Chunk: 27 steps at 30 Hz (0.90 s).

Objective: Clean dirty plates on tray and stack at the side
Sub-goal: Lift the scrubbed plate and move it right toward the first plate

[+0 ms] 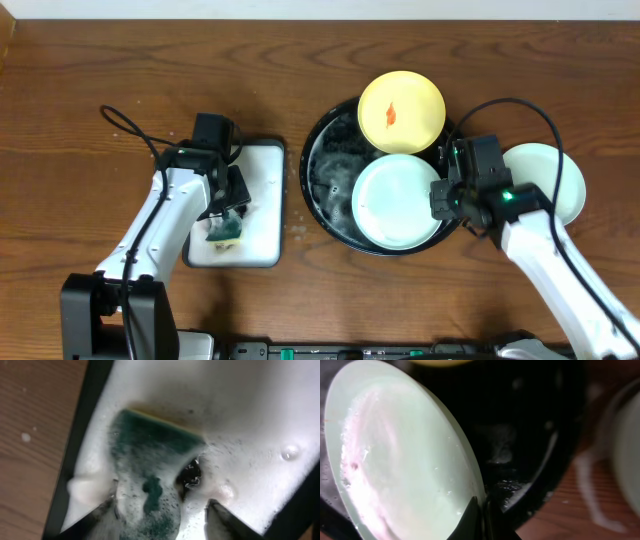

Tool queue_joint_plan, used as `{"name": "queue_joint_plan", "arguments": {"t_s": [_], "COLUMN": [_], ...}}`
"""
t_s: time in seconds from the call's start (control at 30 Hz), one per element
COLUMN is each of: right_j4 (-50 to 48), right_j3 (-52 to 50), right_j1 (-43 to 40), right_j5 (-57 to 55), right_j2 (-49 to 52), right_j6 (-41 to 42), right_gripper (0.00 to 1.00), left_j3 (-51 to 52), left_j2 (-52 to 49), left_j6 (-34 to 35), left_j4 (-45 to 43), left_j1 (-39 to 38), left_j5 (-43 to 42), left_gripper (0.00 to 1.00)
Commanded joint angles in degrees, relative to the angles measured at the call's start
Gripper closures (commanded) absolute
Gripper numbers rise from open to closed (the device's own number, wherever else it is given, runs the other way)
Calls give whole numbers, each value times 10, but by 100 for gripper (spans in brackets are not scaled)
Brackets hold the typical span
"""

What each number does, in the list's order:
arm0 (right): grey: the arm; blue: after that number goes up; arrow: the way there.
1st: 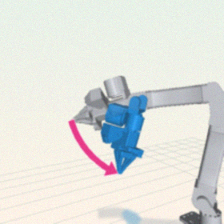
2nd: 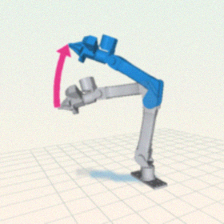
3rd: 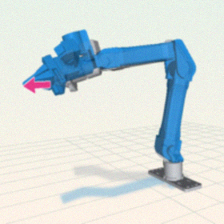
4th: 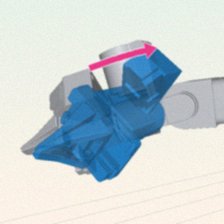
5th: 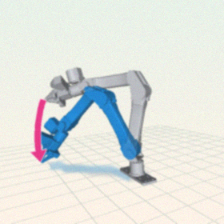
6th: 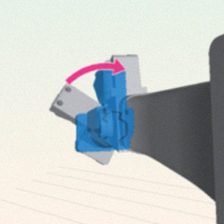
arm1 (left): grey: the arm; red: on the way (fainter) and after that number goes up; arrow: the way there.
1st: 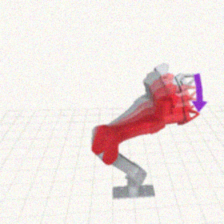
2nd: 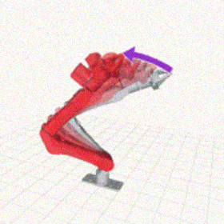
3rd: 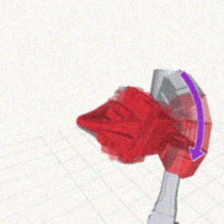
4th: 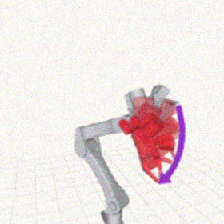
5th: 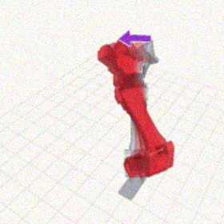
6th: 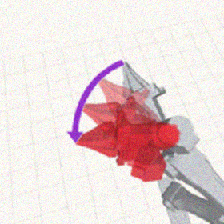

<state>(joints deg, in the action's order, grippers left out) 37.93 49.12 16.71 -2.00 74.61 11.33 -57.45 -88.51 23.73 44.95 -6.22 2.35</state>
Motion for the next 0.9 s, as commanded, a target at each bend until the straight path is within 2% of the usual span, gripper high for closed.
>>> {"name": "queue_joint_plan", "arguments": {"t_s": [0.0, 0.3, 0.7, 0.87], "right_j4": [2, 7, 4, 2], "right_j3": [1, 2, 9, 9], "right_j1": [33, 144, 344, 412], "right_j5": [-108, -304, -575, -640], "right_j2": [-47, -105, -108, -108], "right_j6": [-7, -14, -94, -104], "right_gripper": [99, 99, 99, 99], "left_j3": [-1, -1, -1, -1], "left_j2": [1, 1, 1, 1], "left_j6": [-1, -1, -1, -1], "left_j4": [1, 1, 1, 1], "left_j1": [2, 2, 2, 2], "left_j5": [-4, -4, -4, -4], "left_gripper": [24, 20, 19, 19]}}
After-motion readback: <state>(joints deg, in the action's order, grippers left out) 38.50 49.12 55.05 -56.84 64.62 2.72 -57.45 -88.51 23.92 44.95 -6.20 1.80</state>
